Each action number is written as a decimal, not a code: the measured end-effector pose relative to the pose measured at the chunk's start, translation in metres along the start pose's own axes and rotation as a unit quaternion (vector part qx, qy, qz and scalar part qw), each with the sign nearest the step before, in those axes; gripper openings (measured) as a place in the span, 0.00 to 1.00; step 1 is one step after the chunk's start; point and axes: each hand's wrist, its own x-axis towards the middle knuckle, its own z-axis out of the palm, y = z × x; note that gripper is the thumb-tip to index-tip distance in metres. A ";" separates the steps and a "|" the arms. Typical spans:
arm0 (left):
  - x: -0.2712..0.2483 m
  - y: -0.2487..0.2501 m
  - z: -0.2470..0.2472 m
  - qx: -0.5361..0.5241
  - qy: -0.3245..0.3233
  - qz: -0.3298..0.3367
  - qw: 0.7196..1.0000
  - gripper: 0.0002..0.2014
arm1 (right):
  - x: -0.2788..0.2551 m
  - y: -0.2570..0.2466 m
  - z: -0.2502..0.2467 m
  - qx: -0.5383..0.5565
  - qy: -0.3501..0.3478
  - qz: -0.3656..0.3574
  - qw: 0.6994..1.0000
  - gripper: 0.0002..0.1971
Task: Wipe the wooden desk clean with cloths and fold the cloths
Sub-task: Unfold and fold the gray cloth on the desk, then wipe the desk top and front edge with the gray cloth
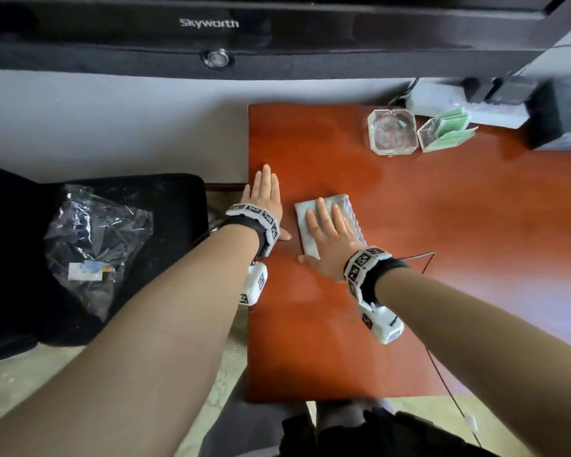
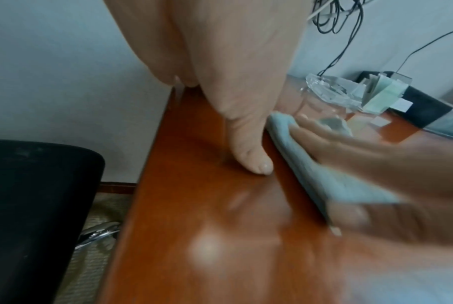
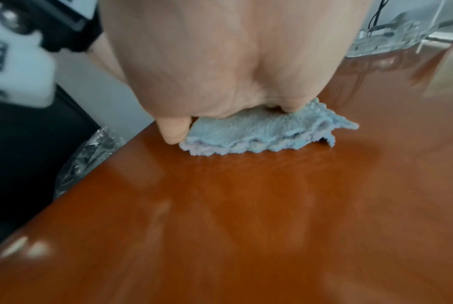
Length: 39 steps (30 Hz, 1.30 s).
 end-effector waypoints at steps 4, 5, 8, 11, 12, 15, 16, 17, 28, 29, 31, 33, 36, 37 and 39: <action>0.002 0.006 0.008 -0.005 0.020 -0.021 1.000 0.69 | 0.043 0.007 -0.020 -0.004 0.002 0.025 1.000 0.50; 0.003 0.005 0.009 -0.005 0.017 -0.020 1.000 0.70 | 0.053 0.009 -0.028 -0.006 0.006 0.027 1.000 0.49; 0.009 0.002 0.012 -0.010 0.011 -0.010 1.000 0.71 | 0.089 0.021 -0.045 -0.021 0.036 0.022 0.999 0.48; 0.010 0.001 0.013 -0.014 0.012 -0.009 1.000 0.71 | 0.111 0.031 -0.060 -0.012 0.052 0.035 0.998 0.47; 0.011 0.001 0.014 -0.012 0.013 -0.011 1.000 0.71 | 0.116 0.035 -0.064 0.005 0.053 0.041 0.998 0.46; 0.011 0.006 0.015 -0.007 0.015 -0.018 1.000 0.71 | 0.125 0.044 -0.074 0.046 0.077 0.049 0.995 0.43; 0.012 0.006 0.015 -0.007 0.017 -0.019 1.000 0.71 | 0.128 0.047 -0.076 0.046 0.090 0.052 0.994 0.42; 0.012 0.006 0.015 -0.006 0.018 -0.020 1.000 0.71 | 0.132 0.048 -0.078 0.049 0.097 0.057 0.992 0.41; 0.015 0.005 0.019 -0.020 0.025 -0.015 0.999 0.73 | 0.159 0.012 -0.093 0.021 0.133 0.040 0.990 0.38; 0.016 0.005 0.019 -0.024 0.031 -0.015 0.999 0.73 | 0.163 0.006 -0.096 0.018 0.134 0.032 0.990 0.38; 0.016 0.004 0.020 -0.030 0.034 -0.014 0.999 0.73 | 0.173 -0.005 -0.102 0.013 0.131 0.014 0.991 0.38; 0.014 0.005 0.020 -0.031 0.038 -0.016 0.999 0.72 | 0.183 -0.015 -0.107 0.011 0.126 0.002 0.992 0.38; 0.015 0.006 0.024 -0.038 0.075 -0.028 0.996 0.60 | 0.193 -0.027 -0.114 0.028 0.119 -0.024 0.992 0.36; 0.016 0.006 0.026 -0.046 0.087 -0.032 0.995 0.57 | 0.195 -0.029 -0.116 0.038 0.111 -0.033 0.993 0.36; 0.017 0.006 0.028 -0.055 0.093 -0.035 0.994 0.56 | 0.200 -0.029 -0.115 0.023 0.105 -0.041 0.993 0.35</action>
